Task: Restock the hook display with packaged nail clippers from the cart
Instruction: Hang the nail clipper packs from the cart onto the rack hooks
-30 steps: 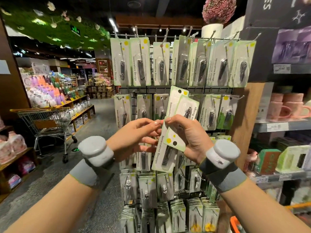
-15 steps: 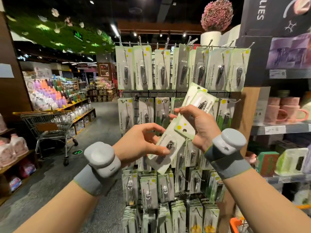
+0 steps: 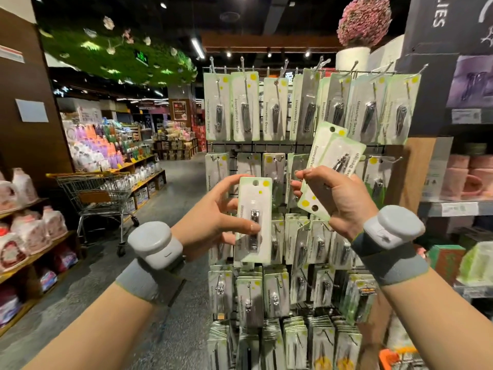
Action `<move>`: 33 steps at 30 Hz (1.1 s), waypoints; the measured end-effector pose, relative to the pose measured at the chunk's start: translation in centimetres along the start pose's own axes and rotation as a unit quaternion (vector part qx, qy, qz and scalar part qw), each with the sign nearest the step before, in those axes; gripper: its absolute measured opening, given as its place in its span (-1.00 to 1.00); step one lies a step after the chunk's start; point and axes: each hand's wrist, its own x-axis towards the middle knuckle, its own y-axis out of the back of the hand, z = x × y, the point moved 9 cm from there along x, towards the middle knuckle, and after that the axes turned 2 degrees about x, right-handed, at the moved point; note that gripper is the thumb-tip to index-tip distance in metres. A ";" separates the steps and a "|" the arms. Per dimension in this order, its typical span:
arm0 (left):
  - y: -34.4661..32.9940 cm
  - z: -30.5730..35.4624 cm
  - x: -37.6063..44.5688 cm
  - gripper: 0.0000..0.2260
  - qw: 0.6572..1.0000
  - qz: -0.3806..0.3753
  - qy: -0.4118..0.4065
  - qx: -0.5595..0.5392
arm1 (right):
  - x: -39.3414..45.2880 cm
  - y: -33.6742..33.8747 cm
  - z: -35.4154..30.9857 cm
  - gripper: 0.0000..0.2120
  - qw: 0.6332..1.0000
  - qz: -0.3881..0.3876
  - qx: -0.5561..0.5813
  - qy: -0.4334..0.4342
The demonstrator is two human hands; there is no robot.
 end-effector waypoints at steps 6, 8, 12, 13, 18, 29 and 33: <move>-0.2 -0.7 0.7 -0.58 0.999 0.050 -0.002 0.020 | -0.6 0.2 0.8 -0.90 0.999 -0.030 -0.018 -0.004; -0.7 -1.1 1.2 -0.65 0.998 0.061 -0.005 0.023 | -1.0 0.5 1.2 -0.89 0.999 -0.036 -0.009 -0.012; -0.5 -1.5 2.2 -0.77 0.994 0.108 -0.011 0.025 | -1.4 2.4 0.4 -0.90 1.000 -0.001 -0.010 -0.007; -0.7 -1.6 2.4 -0.82 0.993 0.115 -0.012 0.020 | -1.5 3.2 0.0 -0.90 1.000 0.010 -0.011 0.001; -1.5 -1.5 3.5 -0.87 0.988 0.135 -0.034 0.062 | -2.2 5.1 -1.4 -0.91 0.999 0.036 -0.031 0.025; -6.4 -1.6 7.3 -0.86 0.941 0.106 -0.101 0.304 | -1.4 10.6 -3.8 -0.89 0.999 0.023 -0.028 0.018; -9.4 -1.9 8.6 -0.95 0.897 0.107 -0.093 0.418 | -0.5 12.1 -4.2 -0.89 1.000 0.000 -0.023 -0.015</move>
